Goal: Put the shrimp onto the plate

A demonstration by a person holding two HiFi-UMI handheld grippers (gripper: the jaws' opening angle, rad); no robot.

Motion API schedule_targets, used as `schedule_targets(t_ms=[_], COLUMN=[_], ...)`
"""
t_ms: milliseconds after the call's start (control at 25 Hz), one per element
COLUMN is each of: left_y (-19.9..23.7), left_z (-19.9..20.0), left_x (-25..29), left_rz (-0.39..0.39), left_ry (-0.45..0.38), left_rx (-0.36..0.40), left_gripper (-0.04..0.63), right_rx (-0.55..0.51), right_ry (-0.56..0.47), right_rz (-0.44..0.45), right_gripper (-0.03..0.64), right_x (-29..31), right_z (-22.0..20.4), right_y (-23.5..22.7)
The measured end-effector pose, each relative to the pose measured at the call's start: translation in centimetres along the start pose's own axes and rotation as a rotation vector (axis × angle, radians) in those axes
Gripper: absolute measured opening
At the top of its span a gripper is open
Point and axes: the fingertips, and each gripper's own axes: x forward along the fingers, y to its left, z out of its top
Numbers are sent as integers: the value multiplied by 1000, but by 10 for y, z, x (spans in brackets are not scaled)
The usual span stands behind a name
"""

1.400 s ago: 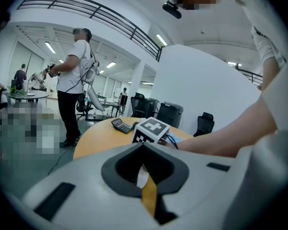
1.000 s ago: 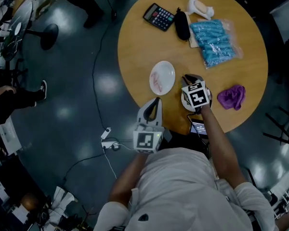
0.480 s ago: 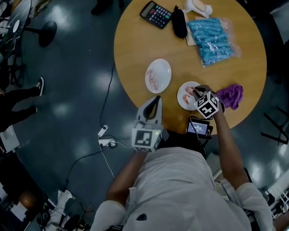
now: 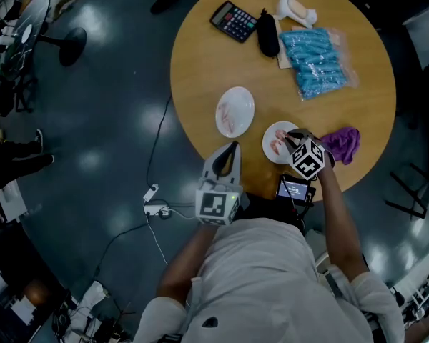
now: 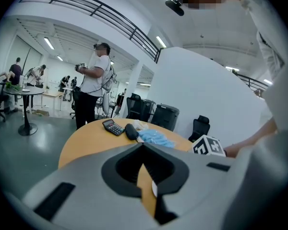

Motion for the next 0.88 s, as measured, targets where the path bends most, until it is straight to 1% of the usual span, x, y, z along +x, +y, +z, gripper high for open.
schedule_targets(t_ms=[80,280,440,560,680,800,880], left_y=[1,-2,0,3,9,17,23], left_z=[-2,-3,-5,-3,-3,-5,-6], left_x=[0,-2,-3,-4,-7,-10,-12], left_rz=[9,4,5,8,18,34,38], left_ry=[1,-4,-6,-10,-15,-11,-10], left_rx=[-8,-12,-12,-17,-19,-22,-26], left_gripper=[8,8,8,8,8,8,8], right_rx=[0,79,129,132,149,148,148], right_ry=[16,31,-6,-26,-96,-161,-181], right_rz=[15,24,48,18,19,71,101], right_gripper=[64,68,94,92,91,91,89], right_x=[5,11,4,-7,-14,-1,13], right_z=[-1,-1,2,9,43,90,119], right_y=[3,2,2,-1,6,23,33])
